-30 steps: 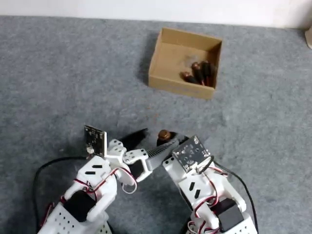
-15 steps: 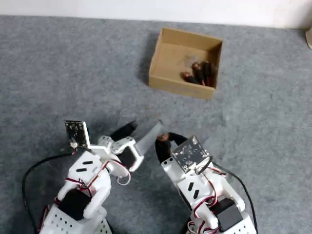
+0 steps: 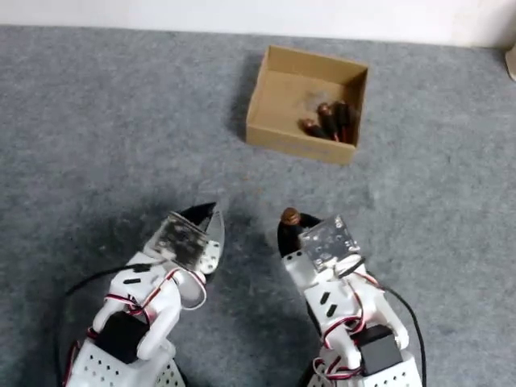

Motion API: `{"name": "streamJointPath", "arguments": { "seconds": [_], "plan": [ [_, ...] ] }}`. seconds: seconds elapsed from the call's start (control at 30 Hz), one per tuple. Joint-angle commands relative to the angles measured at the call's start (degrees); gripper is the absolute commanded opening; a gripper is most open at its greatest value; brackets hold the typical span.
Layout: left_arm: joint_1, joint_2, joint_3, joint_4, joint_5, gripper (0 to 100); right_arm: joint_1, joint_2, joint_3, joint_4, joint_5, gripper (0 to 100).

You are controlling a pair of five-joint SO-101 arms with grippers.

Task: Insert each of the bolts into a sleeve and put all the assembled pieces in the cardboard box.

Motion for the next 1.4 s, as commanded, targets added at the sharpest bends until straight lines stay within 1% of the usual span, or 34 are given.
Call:
{"name": "streamJointPath", "arguments": {
  "seconds": [0.0,0.07,0.13,0.27,0.43,0.53,0.6,0.7,0.8,0.93,1.03,1.17,1.27,1.3,1.37],
  "plan": [
    [-1.01,0.31,-3.12,1.41,-4.57,1,4.88,2.07,-1.19,-6.64,0.97,0.4],
    [-2.95,3.03,-3.91,0.88,-4.57,1,6.29,6.37,-1.45,-10.33,1.32,0.4],
    [-6.29,8.84,-5.93,-1.93,-3.52,1,6.29,13.67,-4.53,-13.23,3.43,0.4],
    [-11.30,29.32,-13.32,-6.77,-2.02,1,7.16,34.95,-15.87,-18.51,5.89,0.4],
    [-16.57,59.47,-23.25,-14.95,3.96,1,12.26,65.54,-41.80,-21.41,6.15,0.4],
    [-18.68,72.40,-29.93,-15.03,8.35,1,15.43,84.53,-60.35,-21.32,6.15,0.4],
    [-18.86,77.93,-32.66,-15.21,9.05,1,17.10,96.66,-72.84,-19.82,5.80,0.4],
    [-18.59,81.89,-34.77,-15.38,9.14,1,18.24,114.33,-93.14,-13.58,5.71,0.4],
    [-18.15,82.33,-35.03,-15.38,9.14,1,18.42,130.24,-113.10,-5.49,5.71,0.4],
    [-18.15,82.42,-34.77,-16.44,9.14,1,18.15,148.79,-137.80,3.91,5.71,0.5],
    [-18.07,82.59,-34.77,-16.88,9.14,1,18.15,160.75,-154.24,7.96,5.71,0.5],
    [-17.10,82.68,-34.77,-16.88,8.97,1,18.07,173.41,-172.44,12.09,5.71,0.6],
    [-17.10,82.77,-34.77,-16.88,9.05,1,18.07,178.95,-182.37,15.34,5.71,1.8],
    [-17.10,82.77,-34.77,-16.88,9.05,1,18.07,179.65,-184.84,16.66,5.71,4.2],
    [-17.10,82.77,-34.77,-16.97,9.05,1,18.07,180.44,-186.59,20.00,5.71,12.5]
  ]
}}
